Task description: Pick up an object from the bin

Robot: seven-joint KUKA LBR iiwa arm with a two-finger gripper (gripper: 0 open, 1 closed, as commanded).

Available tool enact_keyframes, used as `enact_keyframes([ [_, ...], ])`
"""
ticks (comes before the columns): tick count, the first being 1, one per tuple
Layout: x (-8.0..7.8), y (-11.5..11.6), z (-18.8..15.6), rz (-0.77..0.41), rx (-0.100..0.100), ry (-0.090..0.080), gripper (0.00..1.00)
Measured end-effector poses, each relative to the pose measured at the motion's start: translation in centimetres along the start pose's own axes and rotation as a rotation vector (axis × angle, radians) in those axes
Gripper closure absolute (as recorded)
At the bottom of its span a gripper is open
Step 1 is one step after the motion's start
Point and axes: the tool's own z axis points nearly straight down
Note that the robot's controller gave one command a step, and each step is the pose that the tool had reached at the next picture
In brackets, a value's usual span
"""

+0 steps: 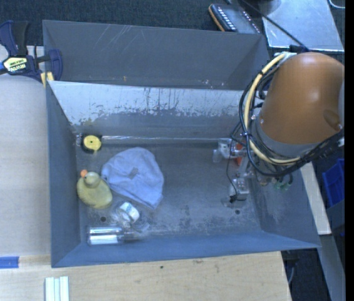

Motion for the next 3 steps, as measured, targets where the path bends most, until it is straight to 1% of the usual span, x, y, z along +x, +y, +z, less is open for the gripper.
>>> enact_keyframes([
  [1,-0.2,0.0,-0.4,0.000,0.000,-0.009,0.00],
  [2,0.7,-4.2,10.7,-0.160,0.001,-0.008,0.00],
  [3,-1.0,6.6,8.3,-0.615,0.003,-0.010,0.00],
])
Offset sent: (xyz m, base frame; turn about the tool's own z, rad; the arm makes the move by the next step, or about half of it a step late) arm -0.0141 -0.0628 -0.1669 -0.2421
